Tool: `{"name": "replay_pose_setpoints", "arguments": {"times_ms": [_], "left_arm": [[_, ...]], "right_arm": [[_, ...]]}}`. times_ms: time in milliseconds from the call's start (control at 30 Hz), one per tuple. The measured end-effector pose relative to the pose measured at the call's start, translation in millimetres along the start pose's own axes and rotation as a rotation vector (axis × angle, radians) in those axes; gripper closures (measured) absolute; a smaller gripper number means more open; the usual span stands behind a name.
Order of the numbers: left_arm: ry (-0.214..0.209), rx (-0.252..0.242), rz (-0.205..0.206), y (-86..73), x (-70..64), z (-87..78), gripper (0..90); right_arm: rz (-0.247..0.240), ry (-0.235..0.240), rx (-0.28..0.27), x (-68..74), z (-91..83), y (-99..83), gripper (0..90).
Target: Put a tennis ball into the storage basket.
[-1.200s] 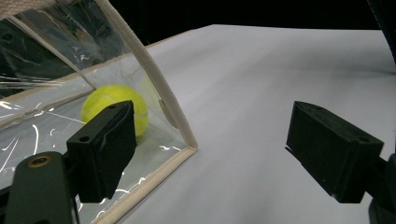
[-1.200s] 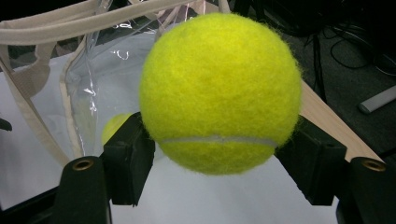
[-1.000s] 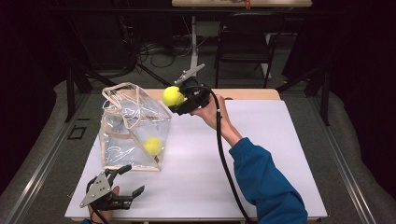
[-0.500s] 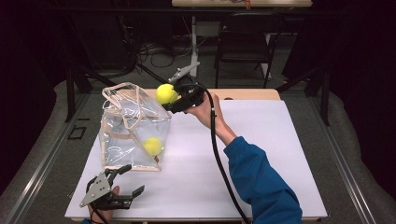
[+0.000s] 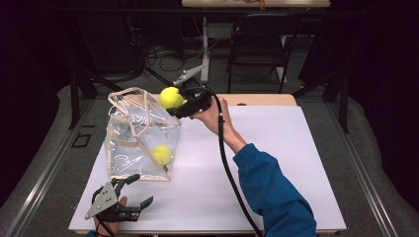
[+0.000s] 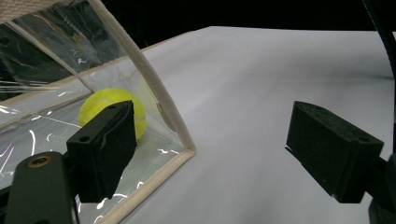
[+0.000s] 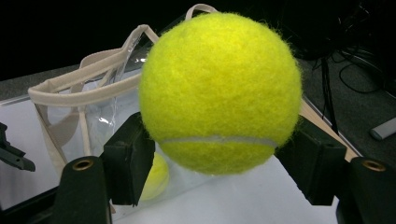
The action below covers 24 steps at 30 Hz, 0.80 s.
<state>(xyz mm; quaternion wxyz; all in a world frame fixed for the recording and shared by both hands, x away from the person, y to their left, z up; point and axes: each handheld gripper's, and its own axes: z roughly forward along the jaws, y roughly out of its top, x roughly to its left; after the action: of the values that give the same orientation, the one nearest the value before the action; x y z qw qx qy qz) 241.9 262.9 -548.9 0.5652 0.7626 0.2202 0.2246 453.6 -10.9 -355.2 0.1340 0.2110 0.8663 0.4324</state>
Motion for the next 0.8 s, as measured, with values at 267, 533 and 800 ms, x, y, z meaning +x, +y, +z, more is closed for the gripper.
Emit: {"name": "replay_pose_setpoints", "arguments": {"times_ms": [267,533,800], "left_arm": [[0.0,-0.004,0.0,0.3,0.5,-0.6,15.8],[-0.003,-0.008,-0.002,0.2,0.8,-0.5,15.8],[0.0,-0.008,-0.007,-0.5,1.4,-0.8,15.8]], "right_arm": [[-0.002,0.005,0.006,1.6,3.9,5.4,30.2],[-0.006,0.011,0.0,4.8,8.2,12.4,30.2],[-0.006,0.02,-0.019,9.0,12.6,18.4,30.2]]}}
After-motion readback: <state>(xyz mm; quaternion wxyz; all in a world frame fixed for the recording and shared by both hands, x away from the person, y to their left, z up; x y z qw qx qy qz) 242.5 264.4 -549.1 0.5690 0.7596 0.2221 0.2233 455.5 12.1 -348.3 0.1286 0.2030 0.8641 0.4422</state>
